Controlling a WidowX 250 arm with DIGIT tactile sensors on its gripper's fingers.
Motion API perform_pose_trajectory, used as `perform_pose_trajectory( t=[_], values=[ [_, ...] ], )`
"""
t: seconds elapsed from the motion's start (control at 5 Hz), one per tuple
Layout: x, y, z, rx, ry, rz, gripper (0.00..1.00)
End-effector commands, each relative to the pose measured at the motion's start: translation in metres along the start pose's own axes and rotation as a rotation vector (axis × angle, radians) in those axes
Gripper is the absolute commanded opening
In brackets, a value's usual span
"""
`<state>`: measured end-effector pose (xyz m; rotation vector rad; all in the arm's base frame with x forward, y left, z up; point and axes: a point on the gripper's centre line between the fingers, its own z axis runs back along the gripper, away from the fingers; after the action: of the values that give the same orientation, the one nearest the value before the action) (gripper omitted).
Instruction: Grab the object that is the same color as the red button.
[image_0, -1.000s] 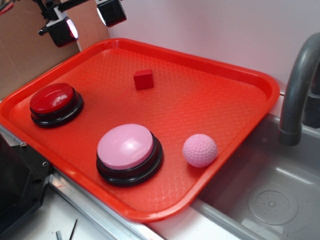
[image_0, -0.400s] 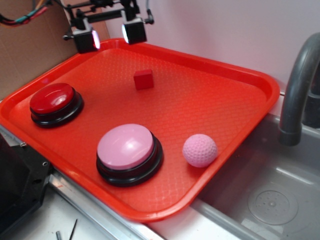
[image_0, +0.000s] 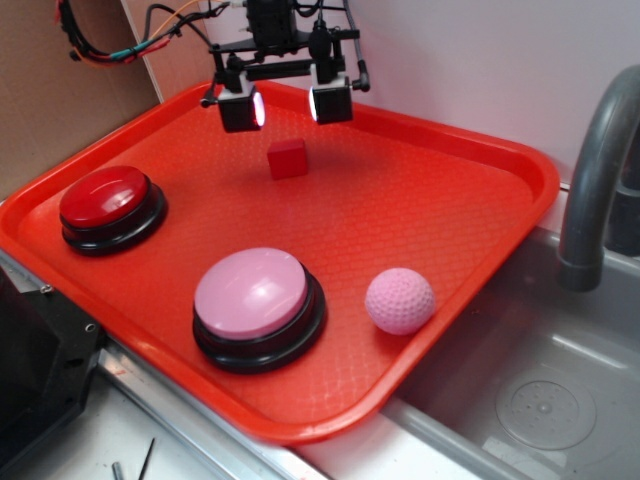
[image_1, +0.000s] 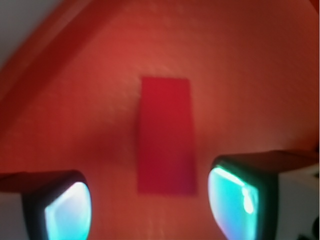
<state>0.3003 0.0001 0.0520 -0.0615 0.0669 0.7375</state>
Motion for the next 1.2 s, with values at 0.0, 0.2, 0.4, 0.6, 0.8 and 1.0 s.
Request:
perform_pose_trajectory(
  t=[0.0, 0.2, 0.4, 0.6, 0.8, 1.0],
  values=[
    [0.004, 0.01, -0.011, -0.009, -0.054, 0.025, 1.0],
    [0.003, 0.011, -0.019, -0.021, -0.049, 0.025, 1.0],
    [0.003, 0.005, -0.027, -0.008, -0.043, 0.042, 1.0],
    [-0.002, 0.004, -0.028, -0.028, -0.055, 0.072, 0.0],
    [-0.008, 0.003, -0.019, -0.027, -0.058, 0.042, 0.0],
    [-0.019, -0.003, -0.005, 0.003, -0.069, -0.023, 0.0]
  ],
)
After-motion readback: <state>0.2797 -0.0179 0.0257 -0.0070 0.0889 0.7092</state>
